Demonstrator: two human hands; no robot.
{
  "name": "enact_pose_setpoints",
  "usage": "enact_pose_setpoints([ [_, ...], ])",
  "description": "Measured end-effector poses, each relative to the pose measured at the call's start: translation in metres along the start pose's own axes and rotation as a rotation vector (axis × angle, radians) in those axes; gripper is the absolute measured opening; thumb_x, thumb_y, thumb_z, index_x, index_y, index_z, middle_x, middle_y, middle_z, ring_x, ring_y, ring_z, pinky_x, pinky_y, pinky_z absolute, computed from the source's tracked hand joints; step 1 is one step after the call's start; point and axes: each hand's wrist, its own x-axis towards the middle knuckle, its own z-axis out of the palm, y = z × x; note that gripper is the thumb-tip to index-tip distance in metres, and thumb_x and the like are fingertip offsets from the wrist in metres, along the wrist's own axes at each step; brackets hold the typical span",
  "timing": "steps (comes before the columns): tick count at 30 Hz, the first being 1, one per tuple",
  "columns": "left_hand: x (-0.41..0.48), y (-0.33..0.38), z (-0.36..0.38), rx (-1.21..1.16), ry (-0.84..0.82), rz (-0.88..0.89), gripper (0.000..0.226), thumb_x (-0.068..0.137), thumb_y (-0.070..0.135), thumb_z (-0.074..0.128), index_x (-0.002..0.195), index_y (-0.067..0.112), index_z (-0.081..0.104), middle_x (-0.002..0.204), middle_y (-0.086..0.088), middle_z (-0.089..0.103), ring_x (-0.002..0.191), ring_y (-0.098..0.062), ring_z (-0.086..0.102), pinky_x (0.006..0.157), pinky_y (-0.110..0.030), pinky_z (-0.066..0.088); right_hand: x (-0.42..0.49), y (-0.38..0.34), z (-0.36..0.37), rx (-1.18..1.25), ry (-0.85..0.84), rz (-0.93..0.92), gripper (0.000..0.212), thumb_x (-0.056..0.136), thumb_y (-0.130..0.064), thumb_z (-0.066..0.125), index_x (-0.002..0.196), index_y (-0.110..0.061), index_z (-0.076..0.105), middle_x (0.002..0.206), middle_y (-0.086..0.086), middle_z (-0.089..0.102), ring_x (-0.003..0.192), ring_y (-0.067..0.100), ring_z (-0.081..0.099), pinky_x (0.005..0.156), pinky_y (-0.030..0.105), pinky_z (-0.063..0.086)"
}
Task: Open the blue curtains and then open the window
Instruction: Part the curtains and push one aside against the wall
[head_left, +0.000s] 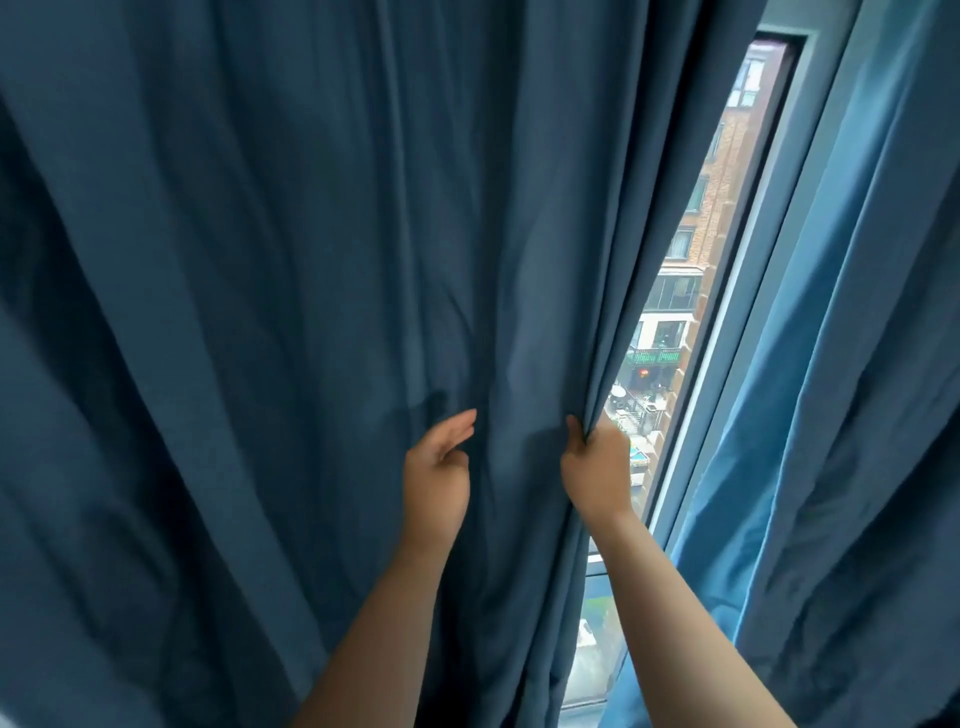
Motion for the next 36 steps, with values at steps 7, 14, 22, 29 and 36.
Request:
enact_pose_setpoints([
  [7, 0.008, 0.015, -0.049, 0.057, 0.000, 0.014, 0.056, 0.083, -0.017, 0.035, 0.120, 0.020, 0.057, 0.091, 0.020, 0.052, 0.061, 0.008, 0.054, 0.054, -0.003, 0.039, -0.005, -0.022, 0.025, 0.036, 0.038, 0.105, 0.017, 0.089, 0.003, 0.045, 0.083, 0.014, 0.055, 0.071, 0.021, 0.057, 0.065, 0.031, 0.051, 0.056, 0.032, 0.034],
  [14, 0.030, 0.019, -0.084, 0.123, -0.069, 0.032, 0.059, 0.081, -0.012, 0.038, 0.123, 0.025, 0.056, 0.095, 0.014, 0.057, 0.066, 0.017, 0.052, 0.063, -0.003, 0.041, -0.017, -0.053, 0.056, 0.147, -0.043, 0.149, 0.016, 0.090, 0.001, 0.044, 0.089, 0.010, 0.057, 0.076, 0.012, 0.056, 0.068, 0.022, 0.049, 0.059, 0.028, 0.036],
  [22, 0.049, 0.024, -0.079, 0.133, 0.015, 0.022, 0.056, 0.087, -0.006, 0.040, 0.136, 0.020, 0.043, 0.136, 0.000, 0.048, 0.104, -0.002, 0.051, 0.079, -0.006, 0.039, -0.027, -0.059, 0.061, 0.154, -0.051, 0.159, 0.013, 0.089, 0.002, 0.047, 0.086, 0.008, 0.057, 0.073, 0.009, 0.054, 0.064, 0.021, 0.047, 0.051, 0.026, 0.035],
  [29, 0.065, 0.017, -0.039, 0.217, 0.088, 0.120, 0.049, 0.086, 0.000, 0.051, 0.134, 0.012, 0.044, 0.132, -0.007, 0.050, 0.121, -0.019, 0.048, 0.102, -0.028, 0.038, -0.018, -0.038, 0.046, 0.027, 0.088, 0.174, 0.017, 0.089, 0.001, 0.045, 0.080, 0.011, 0.055, 0.070, 0.018, 0.056, 0.062, 0.030, 0.050, 0.054, 0.029, 0.035],
  [36, 0.058, 0.016, -0.004, 0.091, -0.120, 0.087, 0.042, 0.090, 0.005, 0.051, 0.132, 0.012, 0.049, 0.129, 0.001, 0.056, 0.118, -0.012, 0.052, 0.103, -0.029, 0.040, -0.008, -0.025, 0.031, 0.070, 0.048, 0.159, 0.014, 0.089, 0.002, 0.045, 0.087, 0.008, 0.058, 0.080, 0.019, 0.062, 0.069, 0.033, 0.056, 0.058, 0.034, 0.044],
])
